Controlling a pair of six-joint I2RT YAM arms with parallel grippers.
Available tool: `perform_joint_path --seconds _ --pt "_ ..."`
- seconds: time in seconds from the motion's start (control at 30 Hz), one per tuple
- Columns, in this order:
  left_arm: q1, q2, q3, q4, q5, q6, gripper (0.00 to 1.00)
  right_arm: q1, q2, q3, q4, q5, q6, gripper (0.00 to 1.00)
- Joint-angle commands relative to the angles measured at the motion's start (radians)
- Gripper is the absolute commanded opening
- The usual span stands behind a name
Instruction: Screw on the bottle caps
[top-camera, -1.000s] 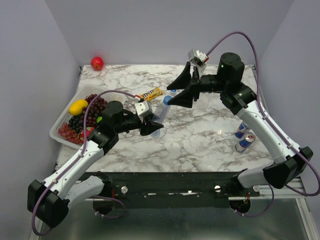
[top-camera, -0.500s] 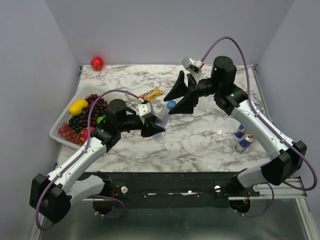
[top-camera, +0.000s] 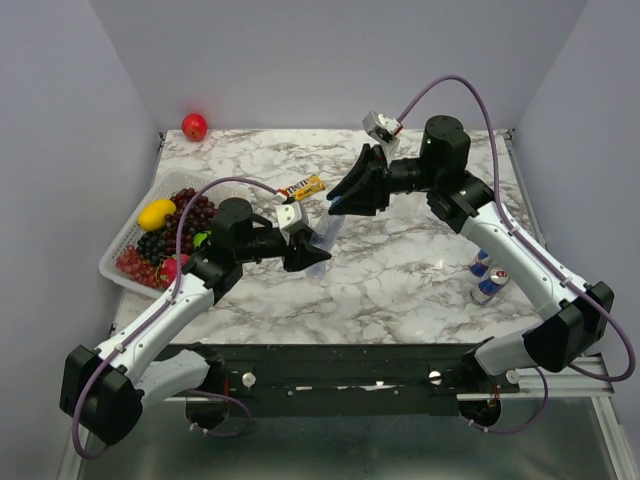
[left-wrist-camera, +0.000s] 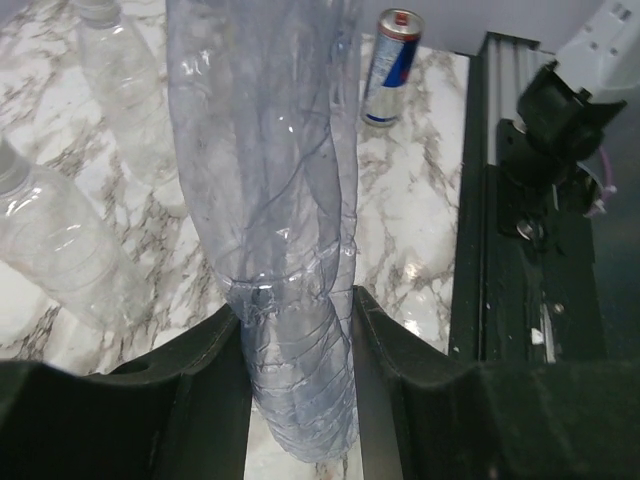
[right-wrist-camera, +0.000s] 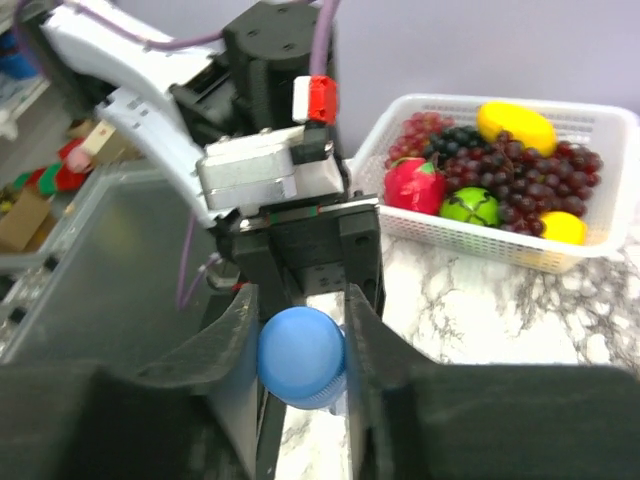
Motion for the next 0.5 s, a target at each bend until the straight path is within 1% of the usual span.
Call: perform_joint_path --seconds 0.0,0.03,0.07,0.13,0.17,0.2,0.23,0.27,0.3,0.33,0.37,0.4,0.43,0.47 --pt "-0.05 0.02 0.023 0.135 -0.232 -0.138 0.0 0.07 -0.051 0.007 -0.043 0.545 -0.082 0.14" --pt "-0.087 0.033 0.038 0.14 -0.345 -0.167 0.0 0.105 -0.056 0.004 -0.041 0.647 -0.075 0.04" --pt "-0.098 0.043 0.055 0.146 -0.401 -0.19 0.0 0.123 -0.042 0.021 -0.051 0.837 -0.029 0.0" --pt "-0.11 0.078 0.112 0.137 -0.466 -0.245 0.0 0.174 -0.015 0.068 -0.131 0.984 0.0 0.0" --pt "-0.11 0.089 0.129 0.125 -0.503 -0.256 0.0 0.18 -0.007 0.08 -0.141 1.029 0.013 0.01" --pt "-0.109 0.096 0.149 0.117 -0.517 -0.259 0.0 0.186 -0.01 0.078 -0.141 1.036 0.022 0.05" --pt "-0.106 0.092 0.15 0.112 -0.529 -0.258 0.0 0.188 -0.014 0.073 -0.141 1.03 0.036 0.14" --pt "-0.095 0.086 0.147 0.105 -0.525 -0.241 0.0 0.188 -0.021 0.071 -0.143 0.999 0.036 0.33" --pt "-0.087 0.077 0.137 0.098 -0.514 -0.224 0.0 0.186 -0.037 0.07 -0.144 0.981 0.015 0.38" --pt "-0.08 0.054 0.126 0.089 -0.503 -0.207 0.0 0.177 -0.05 0.067 -0.14 0.968 -0.007 0.49" --pt "-0.068 0.041 0.112 0.08 -0.483 -0.187 0.0 0.162 -0.063 0.062 -0.131 0.883 -0.022 0.67" --pt "-0.023 0.029 0.082 0.085 -0.356 -0.184 0.0 0.135 -0.073 0.061 -0.121 0.79 -0.018 0.74" --pt "0.01 0.012 0.068 0.091 -0.272 -0.18 0.0 0.066 -0.08 0.061 -0.088 0.679 -0.003 0.78" --pt "0.035 0.005 0.057 0.091 -0.185 -0.175 0.0 0.035 -0.082 0.062 -0.072 0.481 0.029 0.8"
